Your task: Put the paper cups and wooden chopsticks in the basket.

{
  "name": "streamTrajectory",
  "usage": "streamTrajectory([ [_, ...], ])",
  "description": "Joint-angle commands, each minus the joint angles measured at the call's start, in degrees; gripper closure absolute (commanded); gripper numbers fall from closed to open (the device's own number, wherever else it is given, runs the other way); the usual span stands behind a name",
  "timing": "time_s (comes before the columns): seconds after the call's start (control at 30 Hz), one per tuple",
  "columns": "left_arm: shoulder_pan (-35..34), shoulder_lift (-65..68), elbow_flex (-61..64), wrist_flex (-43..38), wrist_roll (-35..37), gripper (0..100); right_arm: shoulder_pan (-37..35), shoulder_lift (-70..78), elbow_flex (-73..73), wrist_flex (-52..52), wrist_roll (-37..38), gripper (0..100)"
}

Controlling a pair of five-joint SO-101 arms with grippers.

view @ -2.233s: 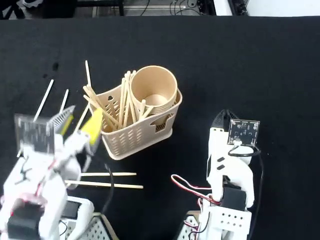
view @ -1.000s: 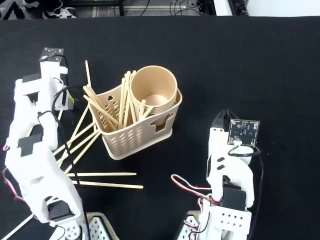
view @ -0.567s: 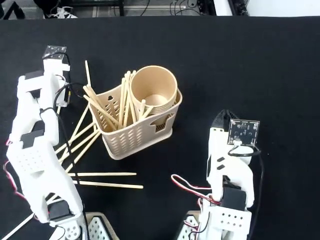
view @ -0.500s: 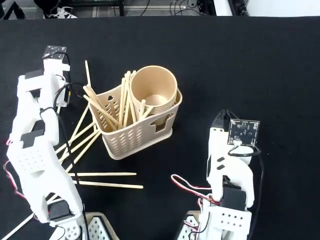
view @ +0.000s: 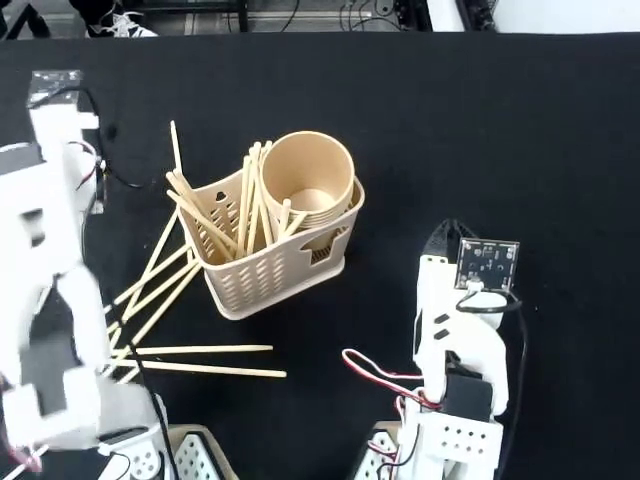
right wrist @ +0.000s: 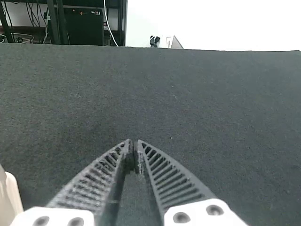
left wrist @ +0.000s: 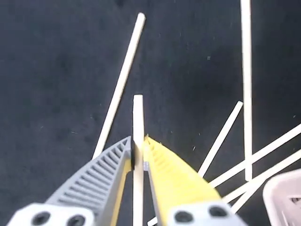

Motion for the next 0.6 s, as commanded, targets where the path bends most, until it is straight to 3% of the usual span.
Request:
streamTrajectory([
  [0.0, -0.04, -22.42, 16.66, -9.93, 0.79, 97, -0.53, -2.59, -0.48, -0.18, 0.44, 98.5],
  [0.27, 6.73, -57.85, 45.85, -31.47, 0.79, 97, -0.53, -2.59, -0.48, -0.18, 0.44, 98.5],
  [0.57, 17.19, -90.99, 55.34, -43.52, 0.97, 97, -0.53, -2.59, -0.48, -0.18, 0.44, 98.5],
])
